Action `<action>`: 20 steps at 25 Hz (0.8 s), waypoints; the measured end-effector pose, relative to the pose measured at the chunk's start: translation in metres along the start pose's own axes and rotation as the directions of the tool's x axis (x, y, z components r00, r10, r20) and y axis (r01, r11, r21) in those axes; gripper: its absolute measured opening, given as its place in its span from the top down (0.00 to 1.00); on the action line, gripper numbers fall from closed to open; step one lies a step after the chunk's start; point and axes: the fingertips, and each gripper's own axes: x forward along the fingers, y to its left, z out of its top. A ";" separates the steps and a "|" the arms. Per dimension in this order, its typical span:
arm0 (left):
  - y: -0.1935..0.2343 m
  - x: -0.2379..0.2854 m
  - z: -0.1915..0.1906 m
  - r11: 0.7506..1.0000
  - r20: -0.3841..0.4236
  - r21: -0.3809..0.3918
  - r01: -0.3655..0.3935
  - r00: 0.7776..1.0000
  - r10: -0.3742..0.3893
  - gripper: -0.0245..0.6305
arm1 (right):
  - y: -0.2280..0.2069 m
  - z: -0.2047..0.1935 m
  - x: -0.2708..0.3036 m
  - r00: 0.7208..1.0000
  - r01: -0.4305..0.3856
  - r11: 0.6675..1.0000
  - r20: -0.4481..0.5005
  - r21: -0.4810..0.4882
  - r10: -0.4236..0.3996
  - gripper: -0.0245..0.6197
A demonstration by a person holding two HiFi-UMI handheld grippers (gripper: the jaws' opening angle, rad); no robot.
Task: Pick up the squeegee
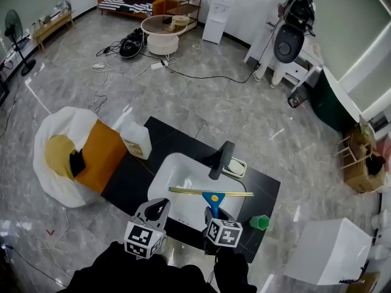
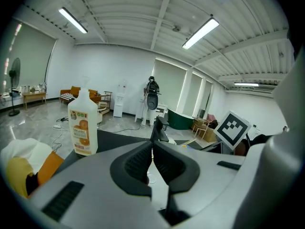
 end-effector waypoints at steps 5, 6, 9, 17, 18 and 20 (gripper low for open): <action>-0.019 -0.014 0.019 0.999 0.042 0.038 0.014 0.999 -0.015 0.92 | 0.001 0.019 -0.043 0.995 0.003 1.000 0.097 -0.008 -0.002 0.75; -0.023 -0.017 0.023 0.999 0.049 0.046 0.016 0.999 -0.018 0.92 | 0.001 0.023 -0.052 0.993 0.003 1.000 0.117 -0.009 -0.002 0.75; -0.036 -0.028 0.033 0.998 0.072 0.067 0.021 0.997 -0.026 0.92 | 0.000 0.030 -0.081 0.984 0.005 1.000 0.179 -0.011 -0.003 0.75; -0.065 -0.048 0.055 0.992 0.117 0.123 0.038 0.992 -0.052 0.92 | -0.012 0.038 -0.151 0.945 0.034 0.999 0.325 -0.003 -0.032 0.75; -0.069 -0.051 0.056 0.991 0.120 0.129 0.040 0.991 -0.056 0.92 | -0.014 0.037 -0.159 0.938 0.038 0.999 0.344 -0.001 -0.035 0.75; -0.077 -0.055 0.056 0.989 0.125 0.140 0.046 0.990 -0.064 0.92 | -0.016 0.036 -0.177 0.920 0.043 0.999 0.389 0.001 -0.040 0.75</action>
